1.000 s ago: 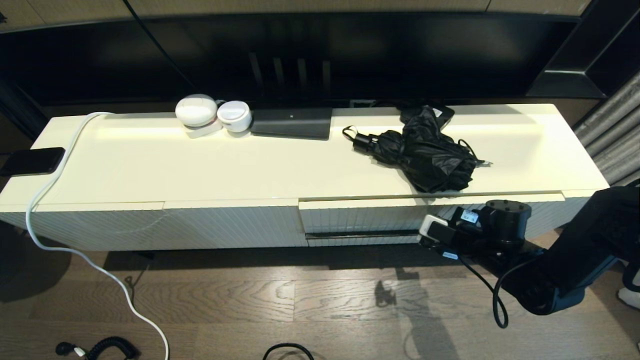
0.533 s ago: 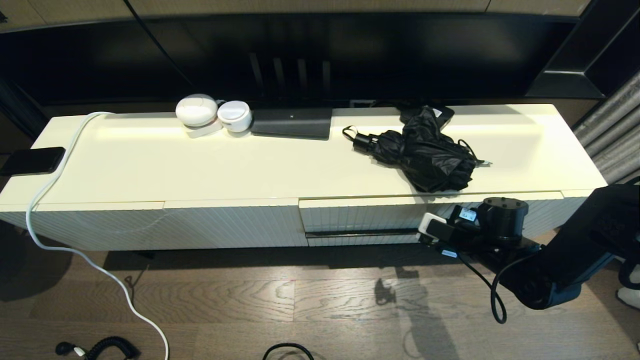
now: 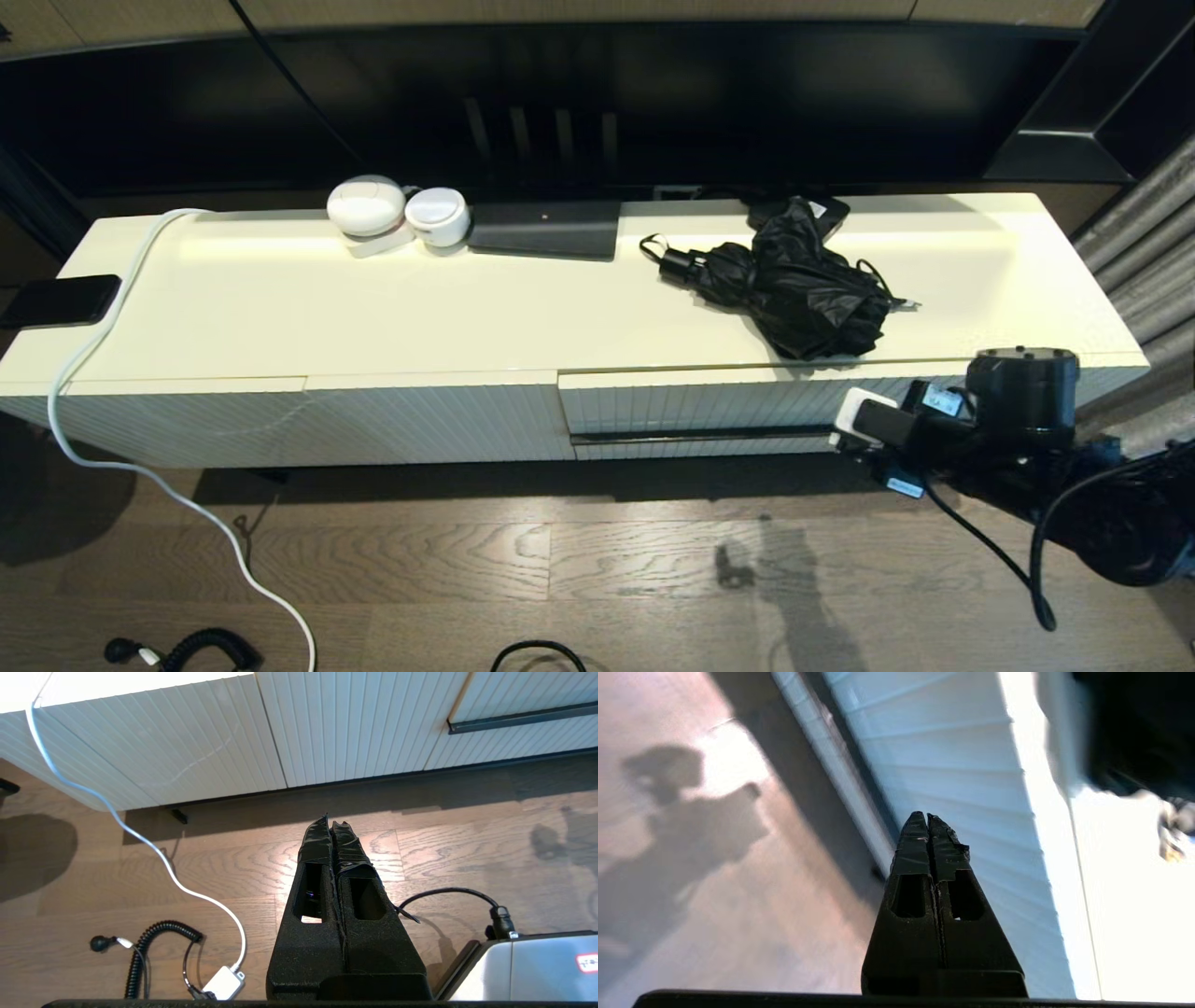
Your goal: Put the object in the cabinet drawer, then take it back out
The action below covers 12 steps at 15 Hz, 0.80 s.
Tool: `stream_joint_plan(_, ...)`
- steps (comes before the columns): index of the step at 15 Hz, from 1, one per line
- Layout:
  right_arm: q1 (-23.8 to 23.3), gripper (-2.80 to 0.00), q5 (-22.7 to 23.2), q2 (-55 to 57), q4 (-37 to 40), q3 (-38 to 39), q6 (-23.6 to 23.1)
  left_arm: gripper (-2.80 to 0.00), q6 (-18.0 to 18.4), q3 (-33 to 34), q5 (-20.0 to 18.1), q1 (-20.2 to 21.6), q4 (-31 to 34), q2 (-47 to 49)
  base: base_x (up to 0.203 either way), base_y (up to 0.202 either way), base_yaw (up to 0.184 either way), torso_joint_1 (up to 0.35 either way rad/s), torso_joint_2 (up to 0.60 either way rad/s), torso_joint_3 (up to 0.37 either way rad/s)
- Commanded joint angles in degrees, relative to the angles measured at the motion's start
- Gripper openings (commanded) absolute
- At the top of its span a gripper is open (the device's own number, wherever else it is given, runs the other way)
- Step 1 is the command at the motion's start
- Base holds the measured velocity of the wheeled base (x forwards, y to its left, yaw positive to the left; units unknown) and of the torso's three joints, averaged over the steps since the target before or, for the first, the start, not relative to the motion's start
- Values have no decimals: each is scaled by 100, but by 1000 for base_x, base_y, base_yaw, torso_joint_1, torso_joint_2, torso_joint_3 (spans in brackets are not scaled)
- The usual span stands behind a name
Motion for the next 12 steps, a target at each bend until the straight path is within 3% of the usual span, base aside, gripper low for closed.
stream_joint_plan(1, -41, -280, 5, -1064, 754, 28, 79, -280, 3, 2, -2, -4, 4, 0, 0, 0, 0, 0, 0, 0)
stream_joint_plan(5, -250, -280, 17, -2824, 3749, -351, 808, -280, 3, 2, -2, -2, 4, 0, 0, 0, 0, 0, 0, 0)
stream_joint_plan(8, -490, -280, 30, -4177, 6107, -1042, 1847, -280, 3, 2, -2, -4, 4, 0, 0, 0, 0, 0, 0, 0)
stream_joint_plan(10, -696, -280, 26, -4790, 7048, -1484, 2593, -280, 3, 2, -2, -4, -4, 0, 0, 0, 0, 0, 0, 0)
stream_joint_plan(12, -779, -280, 20, -5457, 7237, -1513, 2936, -280, 3, 2, -2, -3, 4, 0, 0, 0, 0, 0, 0, 0)
